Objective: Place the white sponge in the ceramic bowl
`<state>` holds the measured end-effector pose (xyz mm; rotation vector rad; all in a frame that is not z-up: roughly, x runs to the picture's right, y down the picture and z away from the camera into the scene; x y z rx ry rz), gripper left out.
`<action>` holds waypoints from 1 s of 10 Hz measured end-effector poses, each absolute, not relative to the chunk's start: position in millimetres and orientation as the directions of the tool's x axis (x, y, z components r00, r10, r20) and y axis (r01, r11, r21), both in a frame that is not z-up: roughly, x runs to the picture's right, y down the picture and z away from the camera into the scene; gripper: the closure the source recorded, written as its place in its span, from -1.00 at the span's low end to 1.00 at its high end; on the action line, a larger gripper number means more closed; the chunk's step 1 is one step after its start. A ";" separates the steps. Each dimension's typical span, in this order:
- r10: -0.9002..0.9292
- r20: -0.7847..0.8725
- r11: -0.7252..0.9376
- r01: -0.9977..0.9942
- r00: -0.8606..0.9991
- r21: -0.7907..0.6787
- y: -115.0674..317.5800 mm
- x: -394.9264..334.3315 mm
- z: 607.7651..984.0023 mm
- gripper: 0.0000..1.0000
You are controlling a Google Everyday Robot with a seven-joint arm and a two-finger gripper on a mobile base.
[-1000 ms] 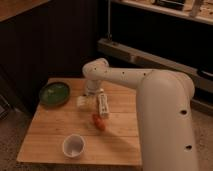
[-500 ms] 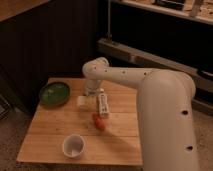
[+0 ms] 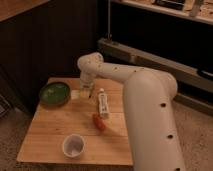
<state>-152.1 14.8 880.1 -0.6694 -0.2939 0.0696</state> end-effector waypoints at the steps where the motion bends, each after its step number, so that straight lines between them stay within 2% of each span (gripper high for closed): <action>1: 0.154 0.252 0.786 0.036 0.955 -0.617 8.0 -159.3 884.5 0.69; 7: 0.196 0.377 0.790 0.082 0.905 -0.608 -29.3 -246.0 908.0 0.69; 10: 0.338 0.503 0.772 0.071 0.795 -0.631 -36.6 -281.2 917.2 0.64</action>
